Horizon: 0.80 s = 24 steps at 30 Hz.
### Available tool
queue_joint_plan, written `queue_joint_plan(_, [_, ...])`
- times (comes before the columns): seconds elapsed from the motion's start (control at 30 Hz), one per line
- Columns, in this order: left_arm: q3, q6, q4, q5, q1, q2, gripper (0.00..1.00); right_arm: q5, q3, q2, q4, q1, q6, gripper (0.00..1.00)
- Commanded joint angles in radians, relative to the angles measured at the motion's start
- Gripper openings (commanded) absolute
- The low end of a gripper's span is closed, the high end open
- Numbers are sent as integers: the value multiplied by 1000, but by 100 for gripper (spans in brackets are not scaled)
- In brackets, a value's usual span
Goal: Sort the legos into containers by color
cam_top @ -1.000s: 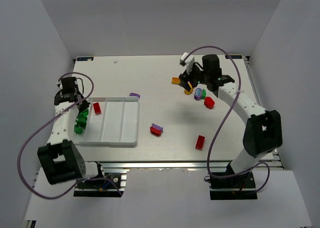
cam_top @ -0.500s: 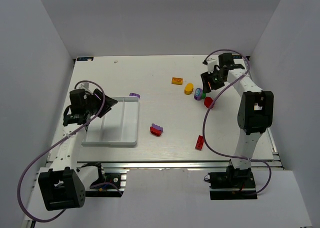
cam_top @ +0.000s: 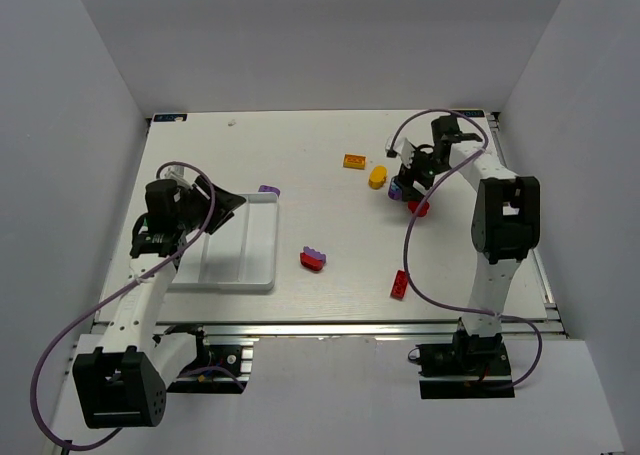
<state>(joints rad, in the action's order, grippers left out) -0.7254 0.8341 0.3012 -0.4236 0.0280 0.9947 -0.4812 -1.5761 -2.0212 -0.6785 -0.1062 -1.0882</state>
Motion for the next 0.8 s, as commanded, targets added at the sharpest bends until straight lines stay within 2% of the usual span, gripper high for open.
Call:
queue_joint_plan(0.0, [4,22,-22,2,-8,-27,66,3,-51,-39,11,5,-130,89])
queue_joint_plan(0.27, [14,63,-77,-27,-11,-14,69,1,-126,-126,5,5,-147,89])
queue_joint_plan(0.33, [14,72,-92,-37,-11,-8,70,1,-148,-155,-6,2,-147,85])
queue_joint_plan(0.37, [17,85,-100,-41,-45,-2,70,1,-156,-163,-10,0,-147,83])
queue_joint_plan(0.63, [24,145,-185,-50,-79,7,72,4,-185,-203,-84,0,-199,59])
queue_joint_plan(0.73, [24,161,-212,-55,-97,19,73,-5,-161,-191,-102,0,-220,47])
queue_joint_plan(0.77, [24,169,-227,-56,-111,24,74,-11,-154,-185,-102,0,-222,40])
